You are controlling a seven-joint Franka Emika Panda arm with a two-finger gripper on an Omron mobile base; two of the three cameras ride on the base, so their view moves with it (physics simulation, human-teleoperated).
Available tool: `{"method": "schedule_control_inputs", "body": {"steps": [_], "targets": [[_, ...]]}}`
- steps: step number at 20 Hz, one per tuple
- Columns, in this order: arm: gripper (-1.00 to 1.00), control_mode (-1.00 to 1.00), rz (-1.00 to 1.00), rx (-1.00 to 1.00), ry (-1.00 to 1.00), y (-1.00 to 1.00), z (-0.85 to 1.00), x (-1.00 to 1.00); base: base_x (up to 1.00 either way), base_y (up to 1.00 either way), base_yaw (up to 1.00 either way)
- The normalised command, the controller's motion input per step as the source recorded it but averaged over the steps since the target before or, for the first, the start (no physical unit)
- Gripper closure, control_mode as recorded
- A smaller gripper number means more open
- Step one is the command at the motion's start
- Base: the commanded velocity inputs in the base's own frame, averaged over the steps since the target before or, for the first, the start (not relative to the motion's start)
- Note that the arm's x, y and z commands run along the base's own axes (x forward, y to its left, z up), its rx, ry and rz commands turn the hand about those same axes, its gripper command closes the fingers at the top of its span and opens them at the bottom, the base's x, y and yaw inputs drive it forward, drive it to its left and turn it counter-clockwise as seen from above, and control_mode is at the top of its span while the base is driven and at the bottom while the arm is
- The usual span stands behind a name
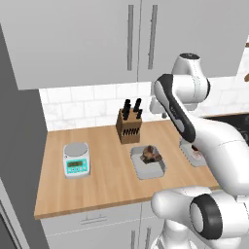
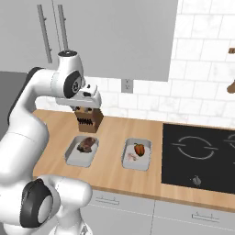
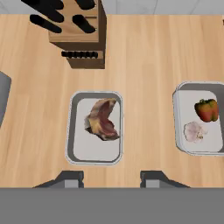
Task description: Take the meat container that has the steak and place it on the second highest rack of the freezer. Then take the vegetable container that has the bell pepper and garlic and place it on the highest rack of the freezer.
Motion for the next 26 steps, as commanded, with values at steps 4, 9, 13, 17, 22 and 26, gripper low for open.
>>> {"method": "schedule_control_inputs", "body": {"steps": [4, 9, 13, 17, 22, 26], "targets": [[-1.0, -1.0, -0.02, 0.04, -0.05, -0.37, -0.02, -0.31, 0.0, 0.0, 0.0], [-1.0, -1.0, -0.31, 0.11, -0.29, -0.69, -0.42, -0.58, 0.0, 0.0, 0.0], [-1.0, -1.0, -0.6, 0.06, -0.07, -0.41, -0.53, -0.38, 0.0, 0.0, 0.0], [-1.0, -1.0, -0.66, 0.13, 0.03, -0.56, -0.48, -0.3, 0.0, 0.0, 0.0], [-1.0, -1.0, -0.63, 0.2, 0.15, -0.75, -0.37, -0.2, 0.0, 0.0, 0.0], [-1.0, -1.0, -0.42, 0.24, 0.07, -0.89, -0.31, 0.01, 0.0, 0.0, 0.0]]}}
